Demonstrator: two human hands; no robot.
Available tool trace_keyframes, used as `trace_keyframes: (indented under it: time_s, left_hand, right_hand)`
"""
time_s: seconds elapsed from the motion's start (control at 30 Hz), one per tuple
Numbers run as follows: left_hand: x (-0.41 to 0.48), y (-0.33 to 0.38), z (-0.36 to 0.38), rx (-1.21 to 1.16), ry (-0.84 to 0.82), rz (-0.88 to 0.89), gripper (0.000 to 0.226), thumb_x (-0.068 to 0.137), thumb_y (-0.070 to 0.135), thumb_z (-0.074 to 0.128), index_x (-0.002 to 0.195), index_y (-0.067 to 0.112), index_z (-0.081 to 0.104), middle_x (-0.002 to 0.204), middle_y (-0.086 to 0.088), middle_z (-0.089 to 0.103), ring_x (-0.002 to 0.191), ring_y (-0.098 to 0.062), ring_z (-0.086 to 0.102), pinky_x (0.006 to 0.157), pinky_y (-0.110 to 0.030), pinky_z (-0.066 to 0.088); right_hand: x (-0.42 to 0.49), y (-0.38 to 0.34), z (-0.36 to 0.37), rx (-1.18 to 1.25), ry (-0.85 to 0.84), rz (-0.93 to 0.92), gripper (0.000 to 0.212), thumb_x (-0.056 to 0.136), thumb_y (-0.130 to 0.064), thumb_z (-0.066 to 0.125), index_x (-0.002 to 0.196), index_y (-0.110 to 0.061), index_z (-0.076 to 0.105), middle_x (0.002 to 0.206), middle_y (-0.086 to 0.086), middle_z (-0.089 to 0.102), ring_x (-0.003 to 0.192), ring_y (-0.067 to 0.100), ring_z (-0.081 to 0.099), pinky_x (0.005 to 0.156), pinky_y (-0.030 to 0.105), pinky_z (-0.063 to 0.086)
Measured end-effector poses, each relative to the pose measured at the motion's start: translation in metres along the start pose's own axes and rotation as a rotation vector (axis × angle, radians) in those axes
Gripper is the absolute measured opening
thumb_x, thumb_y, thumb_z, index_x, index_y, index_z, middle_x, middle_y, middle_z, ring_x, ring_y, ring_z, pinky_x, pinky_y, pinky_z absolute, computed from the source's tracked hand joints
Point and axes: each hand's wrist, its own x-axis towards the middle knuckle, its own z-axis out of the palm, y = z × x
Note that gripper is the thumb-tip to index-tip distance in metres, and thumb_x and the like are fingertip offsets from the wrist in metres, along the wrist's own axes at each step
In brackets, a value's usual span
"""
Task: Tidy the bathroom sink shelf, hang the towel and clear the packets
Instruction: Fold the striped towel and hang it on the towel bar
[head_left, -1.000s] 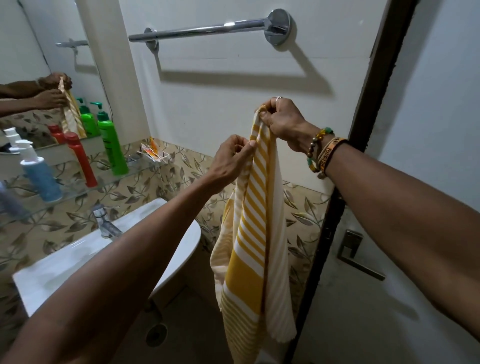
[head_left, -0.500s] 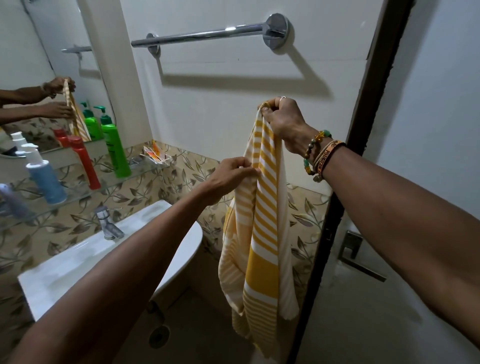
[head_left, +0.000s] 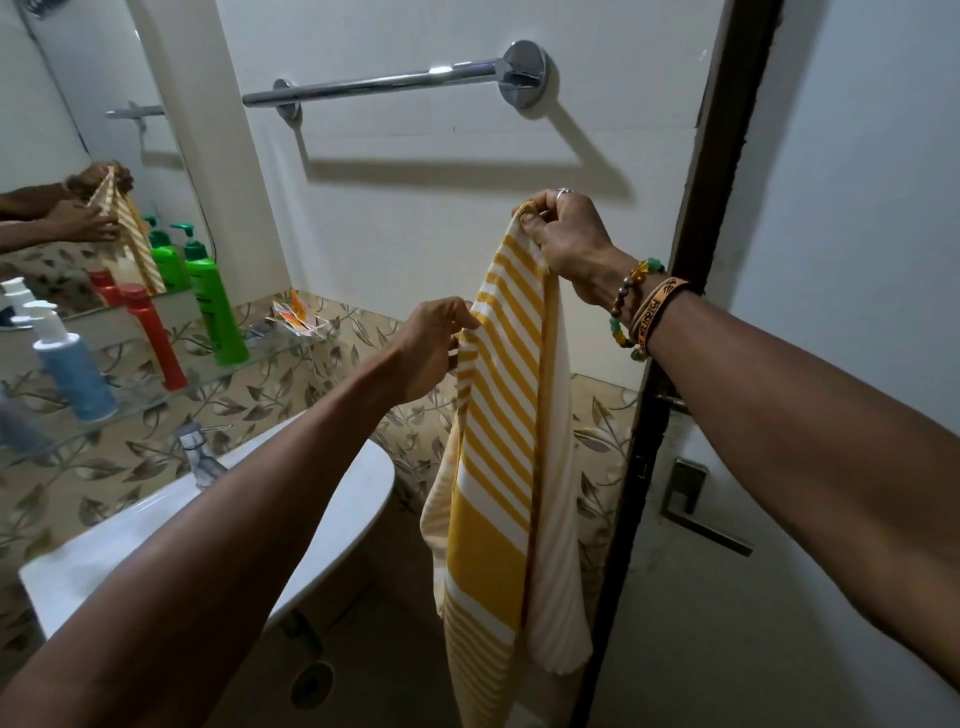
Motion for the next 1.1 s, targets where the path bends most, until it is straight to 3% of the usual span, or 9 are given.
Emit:
trace_keyframes:
  time_s: [0.07, 0.2, 0.3, 0.47, 0.6, 0.77, 0.9, 1.0, 1.1]
  left_hand:
    - [0.001, -0.004, -0.002, 0.028, 0.066, 0.046, 0.008, 0.081, 0.016, 0.051, 0.081, 0.010, 0.056, 0.086, -0.002, 0.066, 0.086, -0.022, 0.060, 0.079, -0.032, 0.053]
    - [0.002, -0.015, -0.009, 0.204, 0.148, 0.102, 0.021, 0.089, 0.013, 0.054, 0.072, 0.013, 0.066, 0.090, -0.007, 0.069, 0.089, -0.026, 0.066, 0.082, -0.037, 0.057]
    - [0.000, -0.020, -0.007, 0.395, 0.118, 0.107, 0.031, 0.089, 0.015, 0.054, 0.064, 0.020, 0.071, 0.085, -0.002, 0.074, 0.092, -0.028, 0.067, 0.085, -0.040, 0.058]
    - [-0.003, -0.013, -0.001, 0.182, 0.137, 0.093, 0.019, 0.066, 0.022, 0.054, 0.050, 0.024, 0.065, 0.072, 0.011, 0.071, 0.079, -0.012, 0.065, 0.076, -0.029, 0.050]
    - [-0.005, -0.012, 0.000, 0.167, 0.102, 0.103, 0.020, 0.064, 0.021, 0.053, 0.046, 0.025, 0.062, 0.071, 0.014, 0.071, 0.085, -0.016, 0.062, 0.077, -0.031, 0.049]
    - [-0.004, -0.012, 0.009, 0.279, 0.075, 0.125, 0.014, 0.065, 0.021, 0.052, 0.057, 0.020, 0.063, 0.095, -0.009, 0.063, 0.094, -0.027, 0.056, 0.088, -0.040, 0.048]
    - [-0.003, -0.018, 0.013, 0.253, 0.222, 0.170, 0.022, 0.068, 0.020, 0.054, 0.048, 0.024, 0.063, 0.087, -0.008, 0.060, 0.085, -0.021, 0.051, 0.081, -0.035, 0.041]
    - [0.002, -0.025, 0.004, 0.327, 0.304, 0.205, 0.022, 0.086, 0.013, 0.056, 0.068, 0.013, 0.067, 0.082, -0.009, 0.062, 0.081, -0.023, 0.054, 0.080, -0.035, 0.046]
    - [0.001, -0.033, 0.001, 0.414, 0.209, 0.190, 0.019, 0.093, 0.017, 0.059, 0.080, 0.007, 0.069, 0.081, -0.007, 0.068, 0.075, -0.019, 0.065, 0.076, -0.033, 0.055]
  right_hand:
    - [0.000, 0.002, -0.004, 0.000, 0.012, 0.010, 0.018, 0.102, -0.013, 0.051, 0.108, -0.012, 0.068, 0.090, -0.004, 0.060, 0.090, 0.013, 0.060, 0.089, 0.034, 0.058]
    - [-0.003, 0.009, -0.005, -0.002, 0.015, 0.037, 0.016, 0.101, -0.012, 0.052, 0.104, -0.014, 0.067, 0.091, -0.005, 0.062, 0.090, 0.012, 0.061, 0.092, 0.033, 0.057]
    - [-0.008, 0.011, 0.000, -0.018, 0.004, 0.056, 0.018, 0.101, -0.011, 0.052, 0.108, -0.012, 0.068, 0.101, -0.001, 0.065, 0.100, 0.018, 0.063, 0.095, 0.033, 0.055]
    - [-0.007, 0.006, -0.004, -0.002, -0.008, 0.096, 0.018, 0.101, -0.012, 0.052, 0.111, -0.011, 0.067, 0.110, 0.004, 0.066, 0.107, 0.020, 0.063, 0.099, 0.035, 0.053]
    - [-0.007, 0.000, -0.007, -0.021, -0.036, 0.070, 0.019, 0.100, -0.012, 0.053, 0.112, -0.010, 0.068, 0.112, 0.005, 0.066, 0.109, 0.020, 0.063, 0.098, 0.034, 0.054]
    - [-0.013, -0.001, -0.010, -0.016, -0.151, 0.036, 0.018, 0.102, -0.010, 0.050, 0.109, -0.009, 0.067, 0.109, 0.004, 0.066, 0.103, 0.017, 0.062, 0.092, 0.030, 0.056]
    - [-0.014, 0.001, -0.014, 0.011, -0.112, 0.019, 0.018, 0.102, -0.010, 0.049, 0.109, -0.011, 0.066, 0.101, -0.005, 0.065, 0.099, 0.013, 0.062, 0.089, 0.026, 0.056]
    - [-0.012, 0.005, -0.018, 0.003, -0.050, 0.026, 0.020, 0.102, -0.010, 0.051, 0.112, -0.008, 0.067, 0.102, -0.002, 0.066, 0.104, 0.016, 0.063, 0.094, 0.029, 0.055]
    - [-0.012, 0.009, -0.014, 0.010, -0.028, 0.023, 0.020, 0.101, -0.008, 0.052, 0.113, -0.005, 0.068, 0.098, -0.004, 0.065, 0.098, 0.013, 0.062, 0.095, 0.030, 0.054]
